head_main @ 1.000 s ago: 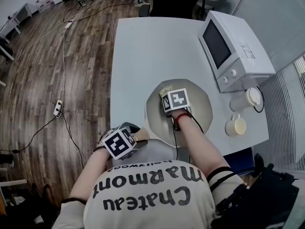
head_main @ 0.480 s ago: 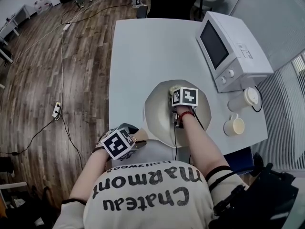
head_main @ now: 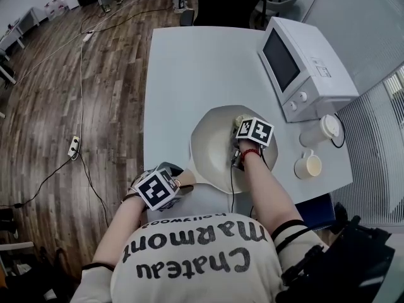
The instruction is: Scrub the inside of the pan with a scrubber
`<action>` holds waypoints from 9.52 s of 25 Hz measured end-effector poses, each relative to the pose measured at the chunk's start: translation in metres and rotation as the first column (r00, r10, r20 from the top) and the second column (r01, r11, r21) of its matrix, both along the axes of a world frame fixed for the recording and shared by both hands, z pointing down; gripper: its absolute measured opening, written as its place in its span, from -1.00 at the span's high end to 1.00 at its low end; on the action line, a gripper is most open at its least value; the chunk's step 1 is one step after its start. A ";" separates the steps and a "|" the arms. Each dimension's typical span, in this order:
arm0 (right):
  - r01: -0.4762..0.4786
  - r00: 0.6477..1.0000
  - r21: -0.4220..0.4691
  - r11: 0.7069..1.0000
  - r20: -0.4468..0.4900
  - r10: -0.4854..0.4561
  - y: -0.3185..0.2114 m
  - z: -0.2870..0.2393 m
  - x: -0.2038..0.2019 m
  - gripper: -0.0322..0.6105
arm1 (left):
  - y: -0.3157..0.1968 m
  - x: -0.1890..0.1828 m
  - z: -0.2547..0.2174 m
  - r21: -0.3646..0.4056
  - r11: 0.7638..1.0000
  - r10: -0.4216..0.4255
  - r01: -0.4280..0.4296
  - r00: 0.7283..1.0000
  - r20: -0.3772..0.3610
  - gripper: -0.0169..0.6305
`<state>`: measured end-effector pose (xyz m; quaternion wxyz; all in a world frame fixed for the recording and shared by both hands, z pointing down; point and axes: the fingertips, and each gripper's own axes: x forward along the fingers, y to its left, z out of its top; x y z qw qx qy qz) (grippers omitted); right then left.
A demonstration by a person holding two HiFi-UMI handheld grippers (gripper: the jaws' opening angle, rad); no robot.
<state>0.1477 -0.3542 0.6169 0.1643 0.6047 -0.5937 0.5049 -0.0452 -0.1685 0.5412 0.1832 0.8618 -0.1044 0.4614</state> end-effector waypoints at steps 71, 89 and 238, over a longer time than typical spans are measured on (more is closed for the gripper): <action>0.775 0.631 -0.104 0.623 0.108 -0.768 0.098 -0.011 -0.139 0.65 | 0.015 0.017 -0.003 0.049 0.997 -0.061 0.060 0.997 0.036 0.24; 0.674 0.695 -0.221 0.705 -0.135 -0.706 0.073 0.001 -0.071 0.70 | 0.015 0.014 0.001 0.030 0.995 -0.091 0.091 0.996 0.013 0.24; 0.501 0.119 -0.795 0.342 -0.328 -0.937 0.147 -0.006 0.089 0.71 | 0.040 0.035 0.000 -0.087 0.978 -0.197 0.192 0.979 -0.056 0.29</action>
